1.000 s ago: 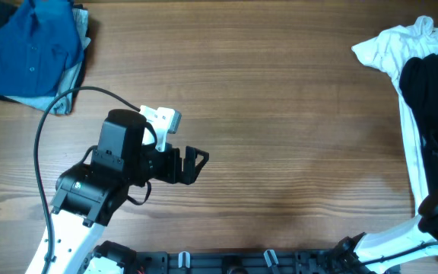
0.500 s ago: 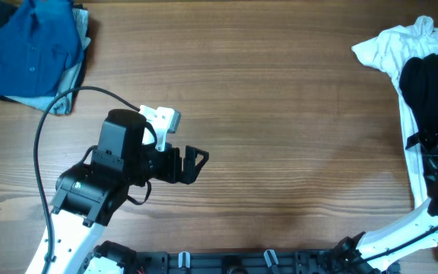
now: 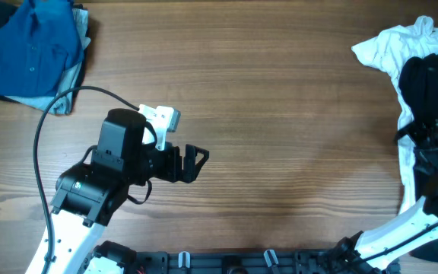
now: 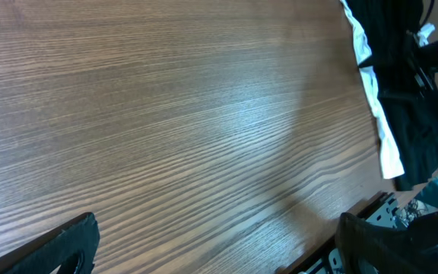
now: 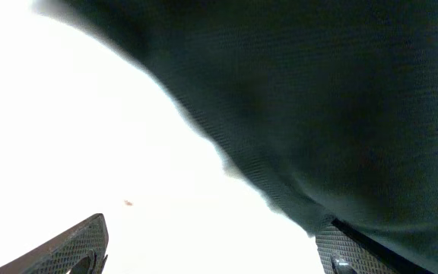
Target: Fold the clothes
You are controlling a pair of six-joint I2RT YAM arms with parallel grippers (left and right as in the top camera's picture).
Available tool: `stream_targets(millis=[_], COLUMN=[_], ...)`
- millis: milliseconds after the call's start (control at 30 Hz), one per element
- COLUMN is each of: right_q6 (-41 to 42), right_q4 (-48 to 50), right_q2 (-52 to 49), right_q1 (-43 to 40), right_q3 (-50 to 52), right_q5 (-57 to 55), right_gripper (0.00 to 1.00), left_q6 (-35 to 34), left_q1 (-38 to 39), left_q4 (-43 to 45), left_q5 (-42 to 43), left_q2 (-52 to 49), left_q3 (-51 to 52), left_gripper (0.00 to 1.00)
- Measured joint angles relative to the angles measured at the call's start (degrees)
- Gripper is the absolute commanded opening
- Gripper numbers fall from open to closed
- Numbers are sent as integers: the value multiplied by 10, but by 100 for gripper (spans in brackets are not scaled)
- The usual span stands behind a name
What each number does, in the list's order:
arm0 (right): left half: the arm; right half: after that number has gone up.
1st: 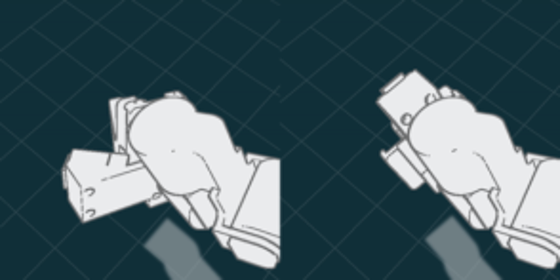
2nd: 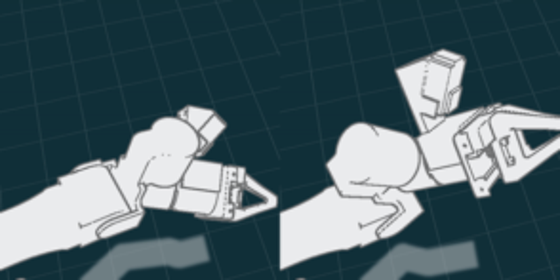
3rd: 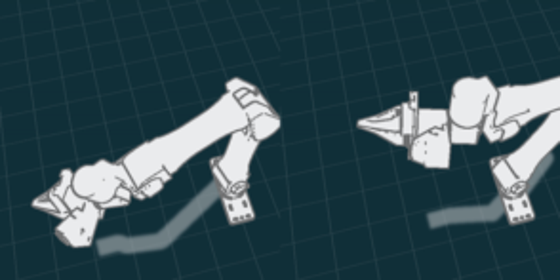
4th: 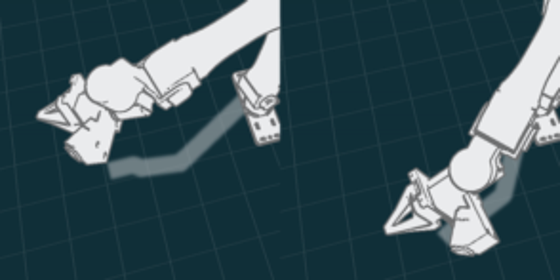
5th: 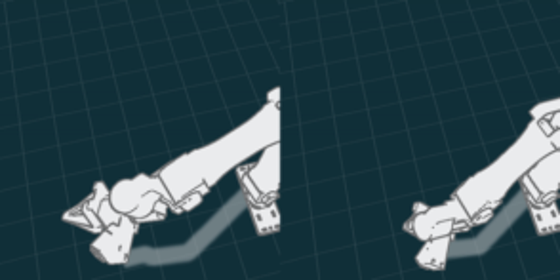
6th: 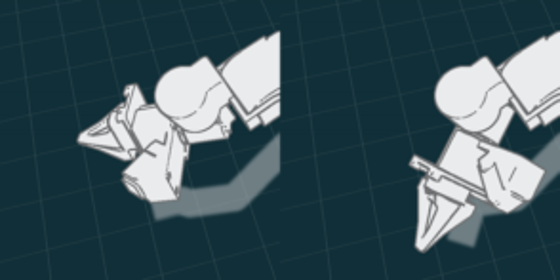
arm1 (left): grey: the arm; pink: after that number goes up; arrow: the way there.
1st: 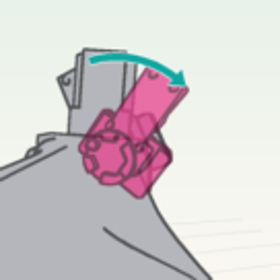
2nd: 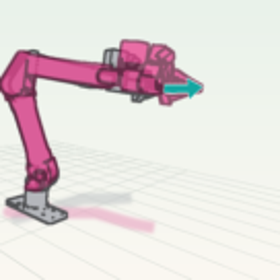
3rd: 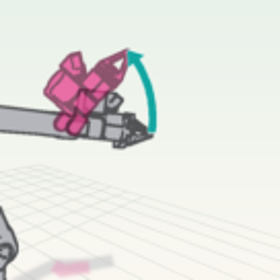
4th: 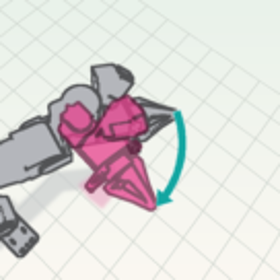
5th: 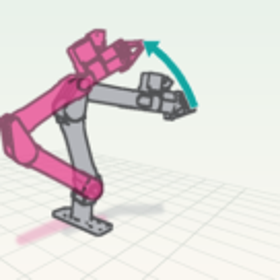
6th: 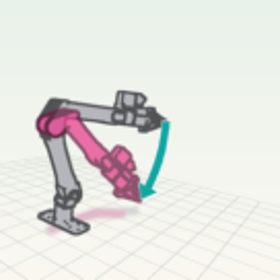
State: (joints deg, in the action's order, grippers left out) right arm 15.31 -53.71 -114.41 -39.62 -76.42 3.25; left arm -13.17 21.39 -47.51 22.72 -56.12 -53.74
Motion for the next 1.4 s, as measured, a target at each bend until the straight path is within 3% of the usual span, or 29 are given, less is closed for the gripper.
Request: stream_targets(millis=[400, 833, 1400], right_q6=[-5, -7, -7], right_q4=[0, 1, 17], right_q2=[60, 60, 35], right_q1=[33, -79, -81], right_q3=[-14, -14, -14], right_q5=[0, 34, 49], right_gripper=[94, 87, 82], left_q6=[0, 0, 0], left_q1=[0, 0, 0], left_q4=[0, -4, -11], left_q5=[0, 0, 0], left_q2=[0, 0, 0], left_q3=[0, 0, 0], left_gripper=[100, 100, 100])
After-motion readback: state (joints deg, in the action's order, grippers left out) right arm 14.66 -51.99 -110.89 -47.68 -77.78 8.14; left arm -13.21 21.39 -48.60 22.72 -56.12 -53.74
